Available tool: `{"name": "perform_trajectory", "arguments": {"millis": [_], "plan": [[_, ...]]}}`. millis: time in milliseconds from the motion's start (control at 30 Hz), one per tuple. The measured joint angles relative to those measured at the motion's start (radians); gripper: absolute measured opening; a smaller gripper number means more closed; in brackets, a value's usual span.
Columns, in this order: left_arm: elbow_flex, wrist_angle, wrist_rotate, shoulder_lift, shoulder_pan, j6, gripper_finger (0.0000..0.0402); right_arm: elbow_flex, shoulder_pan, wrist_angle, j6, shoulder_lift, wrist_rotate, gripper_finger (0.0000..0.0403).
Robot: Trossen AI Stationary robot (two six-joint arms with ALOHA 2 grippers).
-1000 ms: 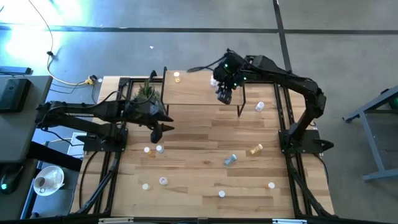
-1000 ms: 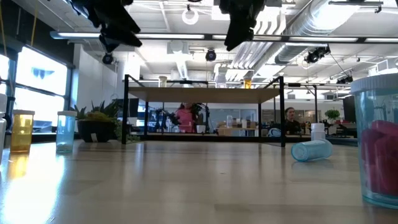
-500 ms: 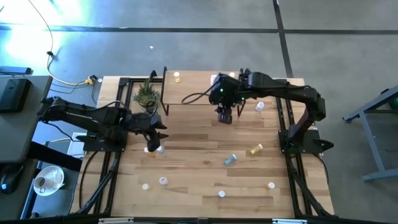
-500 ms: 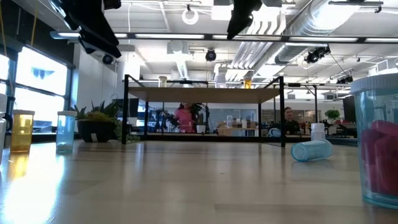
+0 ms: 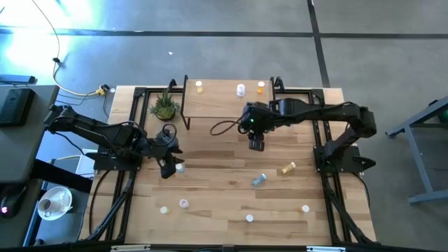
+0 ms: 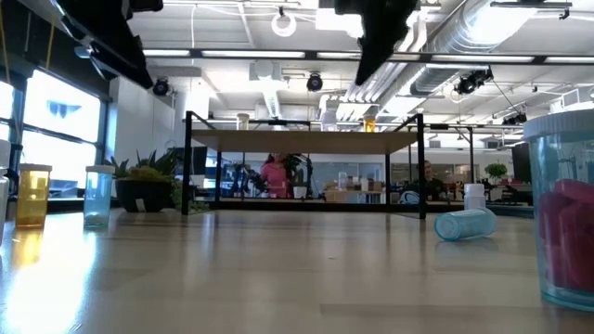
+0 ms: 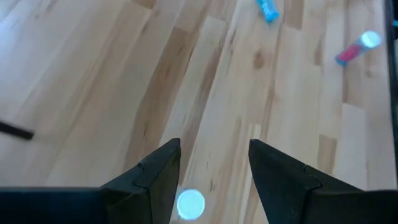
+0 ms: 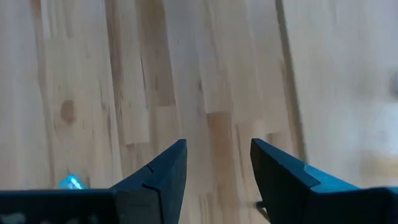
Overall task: Pick and place medicine bottles onto shelf by color
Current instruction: Put the top left blue pill bottle on the shelf
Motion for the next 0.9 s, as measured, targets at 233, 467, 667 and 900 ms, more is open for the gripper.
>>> {"name": "perform_trajectory", "arguments": {"millis": [233, 467, 667, 900], "plan": [[0.000, -0.098, -0.036, 0.000, -0.024, -0.093, 0.0181, -0.177, 0.038, 0.138, 0.074, -0.086, 0.007, 0.0169], [0.000, -0.227, -0.064, 0.000, -0.027, -0.322, 0.0181, -0.294, 0.078, 0.296, 0.087, -0.130, 0.035, 0.0169], [-0.031, -0.232, -0.029, 0.000, -0.045, -0.393, 0.0181, -0.365, 0.079, 0.389, 0.131, -0.134, 0.037, 0.0169], [-0.095, -0.147, -0.031, 0.000, -0.064, -0.392, 0.0181, -0.381, 0.079, 0.404, 0.152, -0.134, 0.075, 0.0169]]}}
